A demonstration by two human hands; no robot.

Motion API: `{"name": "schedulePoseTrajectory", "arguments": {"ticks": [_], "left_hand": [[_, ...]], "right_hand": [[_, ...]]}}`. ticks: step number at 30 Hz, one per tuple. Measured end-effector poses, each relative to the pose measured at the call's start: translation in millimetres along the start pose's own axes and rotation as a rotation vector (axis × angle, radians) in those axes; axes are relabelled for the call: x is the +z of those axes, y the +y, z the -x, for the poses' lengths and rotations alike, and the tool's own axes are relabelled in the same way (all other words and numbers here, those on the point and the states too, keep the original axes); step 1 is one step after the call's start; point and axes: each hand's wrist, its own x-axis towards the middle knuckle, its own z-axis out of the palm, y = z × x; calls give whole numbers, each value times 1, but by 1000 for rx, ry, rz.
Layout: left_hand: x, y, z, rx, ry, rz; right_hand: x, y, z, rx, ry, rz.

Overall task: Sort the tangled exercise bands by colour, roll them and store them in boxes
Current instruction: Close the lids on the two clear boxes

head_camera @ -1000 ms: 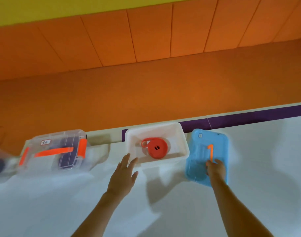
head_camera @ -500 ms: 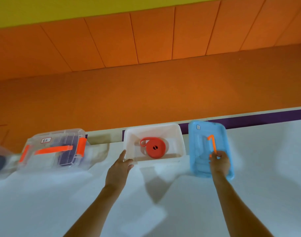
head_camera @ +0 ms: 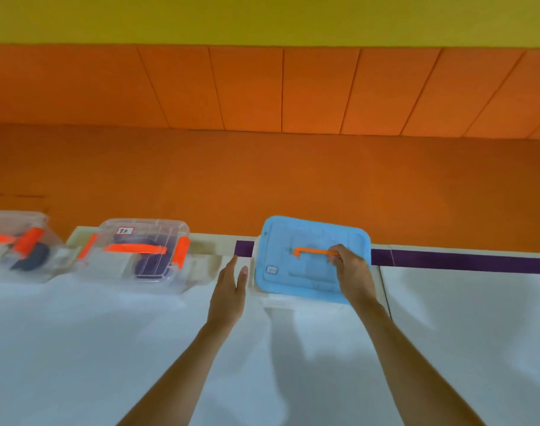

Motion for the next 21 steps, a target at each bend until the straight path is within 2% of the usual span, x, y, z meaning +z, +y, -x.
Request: {"name": "schedulePoseTrajectory", "arguments": {"ticks": [3,6,10,12,15,18,21], "left_hand": [[4,-4,-6,-89,-145,-2],[10,-14,-7,-77,-255,-50],[19,-14,-4,-87,-178,45],[22,-10,-5,-70,-114,57],[26,-2,-3,-80,-54,75],[29,4,-1,-99,-30,59],[32,4,-6,-87,-51,18]], "right_hand": [[28,-10,4,-27,-112,91],[43,-12,11,-6,-137,94],[38,3,32,-75,-19,254],[32,15,39,37,26,338],[28,37,45,252,3,209],[26,47,45,271,-51,99],[26,52,43,334,-15,2]]}}
